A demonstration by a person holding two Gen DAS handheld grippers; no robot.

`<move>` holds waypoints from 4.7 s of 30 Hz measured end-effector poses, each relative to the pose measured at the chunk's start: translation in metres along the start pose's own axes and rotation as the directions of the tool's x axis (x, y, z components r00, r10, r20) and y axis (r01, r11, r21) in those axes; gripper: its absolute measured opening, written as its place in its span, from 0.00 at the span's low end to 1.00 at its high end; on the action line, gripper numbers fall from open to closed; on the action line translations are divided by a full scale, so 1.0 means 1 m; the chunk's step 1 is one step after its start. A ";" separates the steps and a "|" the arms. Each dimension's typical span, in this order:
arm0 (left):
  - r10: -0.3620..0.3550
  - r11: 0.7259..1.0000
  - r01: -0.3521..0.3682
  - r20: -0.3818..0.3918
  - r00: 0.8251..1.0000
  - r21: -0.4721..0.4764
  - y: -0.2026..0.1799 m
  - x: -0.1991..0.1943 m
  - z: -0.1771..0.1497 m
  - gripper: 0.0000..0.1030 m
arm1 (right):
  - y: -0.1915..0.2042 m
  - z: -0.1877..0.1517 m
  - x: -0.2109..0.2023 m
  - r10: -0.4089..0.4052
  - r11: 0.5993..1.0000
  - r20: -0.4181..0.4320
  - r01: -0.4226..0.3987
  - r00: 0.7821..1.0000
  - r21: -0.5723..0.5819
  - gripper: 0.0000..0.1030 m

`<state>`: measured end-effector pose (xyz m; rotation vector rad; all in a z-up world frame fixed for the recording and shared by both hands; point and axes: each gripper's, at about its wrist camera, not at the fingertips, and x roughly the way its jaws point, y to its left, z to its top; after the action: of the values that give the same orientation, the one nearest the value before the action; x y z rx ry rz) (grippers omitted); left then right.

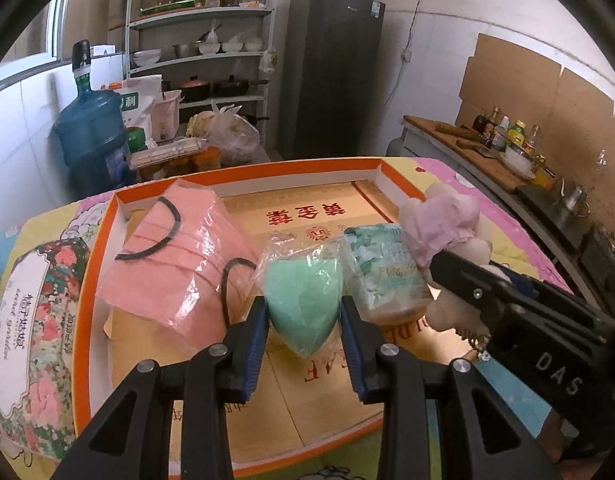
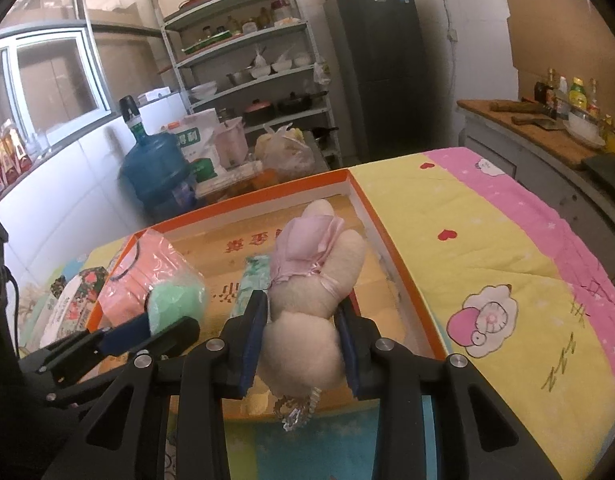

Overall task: Organize soft objects
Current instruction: 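Carry the plush bunny and green sponge with both grippers over the tray, then lower the bunny and sponge into the tray and open both grippers, then move both open grippers back from the tray toward the pile, then grasp the white wet-wipes pack with the left gripper while the right grasps the floral cloth cap, then lift the wipes pack and cloth cap with both grippers toward the tray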

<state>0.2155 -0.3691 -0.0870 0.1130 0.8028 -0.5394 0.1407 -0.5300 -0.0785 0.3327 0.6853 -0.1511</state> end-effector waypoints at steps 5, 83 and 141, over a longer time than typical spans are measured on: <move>0.010 1.000 -0.010 -0.014 1.000 -0.008 0.001 0.008 -0.001 0.35 | -0.001 0.004 0.014 0.005 1.000 -0.018 -0.005 1.000 0.000 0.35; 0.318 0.915 -0.247 0.193 0.928 -0.319 0.298 -0.238 -0.134 0.85 | 0.335 -0.087 -0.036 0.355 0.908 -0.053 -0.357 0.934 -0.217 0.68; 0.288 0.885 -0.259 0.018 0.957 -0.386 0.380 -0.195 -0.148 0.50 | 0.434 -0.060 0.060 0.460 0.835 -0.191 -0.495 0.867 -0.239 0.07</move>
<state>0.1978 0.0828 -0.0913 -0.1513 0.7892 -0.1111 0.2574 -0.1039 -0.0521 0.2320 0.7180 0.4506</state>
